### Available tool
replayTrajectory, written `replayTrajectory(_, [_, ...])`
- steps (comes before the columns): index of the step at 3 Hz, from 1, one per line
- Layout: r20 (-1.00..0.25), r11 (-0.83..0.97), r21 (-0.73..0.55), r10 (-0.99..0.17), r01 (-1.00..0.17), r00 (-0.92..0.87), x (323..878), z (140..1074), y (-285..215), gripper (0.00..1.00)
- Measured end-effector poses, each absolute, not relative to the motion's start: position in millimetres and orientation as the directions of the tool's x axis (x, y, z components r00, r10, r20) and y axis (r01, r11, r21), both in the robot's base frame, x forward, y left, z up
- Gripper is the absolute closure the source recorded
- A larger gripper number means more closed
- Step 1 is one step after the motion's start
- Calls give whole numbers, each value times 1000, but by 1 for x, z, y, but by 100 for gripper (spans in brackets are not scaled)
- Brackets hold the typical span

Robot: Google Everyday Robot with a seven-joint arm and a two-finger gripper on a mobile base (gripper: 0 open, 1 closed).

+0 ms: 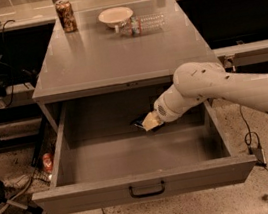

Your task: Place rxbar blueberry into top drawer

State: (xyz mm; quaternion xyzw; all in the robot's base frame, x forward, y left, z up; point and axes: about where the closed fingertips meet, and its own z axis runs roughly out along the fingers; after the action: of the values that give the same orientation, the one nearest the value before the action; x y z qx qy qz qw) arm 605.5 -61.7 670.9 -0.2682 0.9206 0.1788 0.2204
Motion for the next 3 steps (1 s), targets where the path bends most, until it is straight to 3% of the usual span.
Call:
replayTrajectory(1, [-498,797,204,-415,-568,-761,603,666,-60,6])
replayTrajectory(2, [-503,823,187,-389,-536,-772,590,675,-74,0])
replayTrajectory(3, [-520,864,151,-344,-480,-782,559,706,-106,0])
